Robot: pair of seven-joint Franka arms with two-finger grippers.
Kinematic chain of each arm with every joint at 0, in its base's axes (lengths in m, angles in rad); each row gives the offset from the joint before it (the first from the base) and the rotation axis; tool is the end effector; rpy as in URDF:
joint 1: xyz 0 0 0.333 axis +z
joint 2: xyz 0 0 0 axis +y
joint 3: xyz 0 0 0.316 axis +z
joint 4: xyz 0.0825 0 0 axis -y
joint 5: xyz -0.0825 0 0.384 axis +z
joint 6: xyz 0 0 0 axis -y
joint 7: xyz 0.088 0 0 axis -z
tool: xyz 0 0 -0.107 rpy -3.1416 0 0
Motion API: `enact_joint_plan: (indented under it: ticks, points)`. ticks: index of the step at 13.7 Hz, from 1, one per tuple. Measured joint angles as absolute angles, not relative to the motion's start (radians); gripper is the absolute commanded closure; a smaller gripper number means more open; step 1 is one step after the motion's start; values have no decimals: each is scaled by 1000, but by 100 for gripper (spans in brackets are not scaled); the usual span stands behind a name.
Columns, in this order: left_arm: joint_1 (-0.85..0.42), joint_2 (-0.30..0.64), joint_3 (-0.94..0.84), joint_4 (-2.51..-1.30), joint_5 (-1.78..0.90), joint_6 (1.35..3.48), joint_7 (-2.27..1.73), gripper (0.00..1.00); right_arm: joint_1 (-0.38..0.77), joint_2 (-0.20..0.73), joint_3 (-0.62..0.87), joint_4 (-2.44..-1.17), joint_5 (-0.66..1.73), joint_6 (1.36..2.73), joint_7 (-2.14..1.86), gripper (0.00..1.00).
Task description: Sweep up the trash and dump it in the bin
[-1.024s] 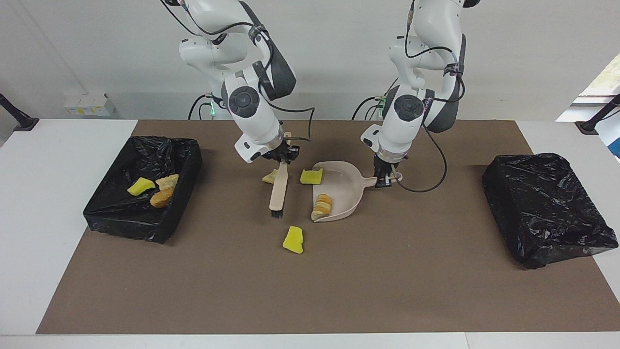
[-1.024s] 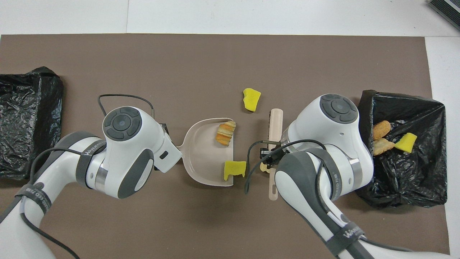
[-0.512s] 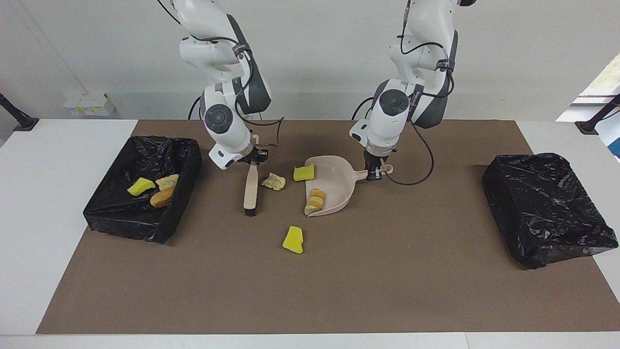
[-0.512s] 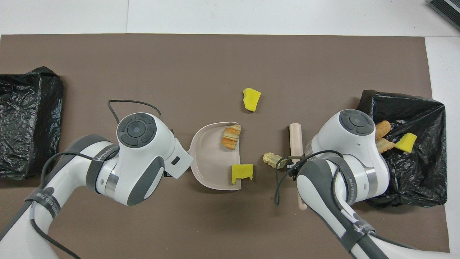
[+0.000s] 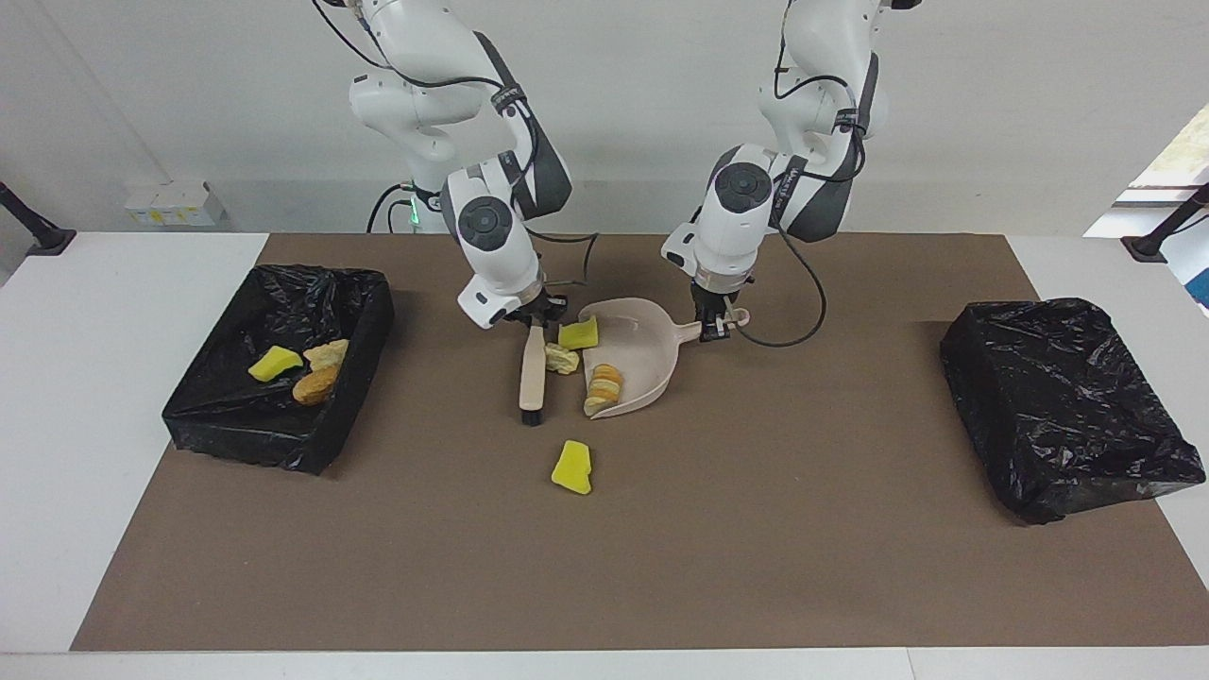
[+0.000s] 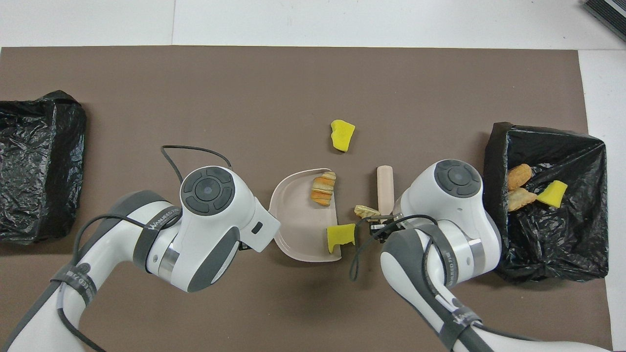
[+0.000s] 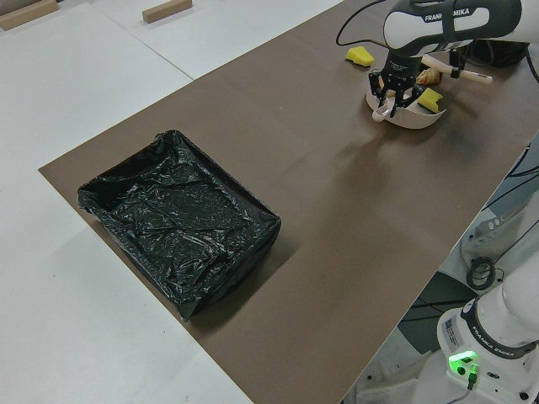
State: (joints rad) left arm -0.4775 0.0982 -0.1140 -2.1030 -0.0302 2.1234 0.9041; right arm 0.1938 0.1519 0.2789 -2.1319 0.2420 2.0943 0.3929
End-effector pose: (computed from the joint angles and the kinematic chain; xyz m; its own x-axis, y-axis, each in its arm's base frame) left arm 0.4573 -0.3080 0.3665 0.0912 -0.9956 -0.0200 -0.9923 -0.0925 0.0829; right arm 0.4771 0.2555 0.3271 0.9624 -0.0404 -0.2686 -0.0777 -0.9885 -0.1295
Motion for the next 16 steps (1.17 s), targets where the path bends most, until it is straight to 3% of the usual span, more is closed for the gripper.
enact_joint_plan:
  ticks: [8,16]
  points:
    - [-459,90,-106,-2153,-30,2239,932,100,262,230,275,-1937,302,2082,472,100]
    - [-393,93,-101,-2145,-34,2259,936,100,101,167,265,-1933,287,1911,295,100]
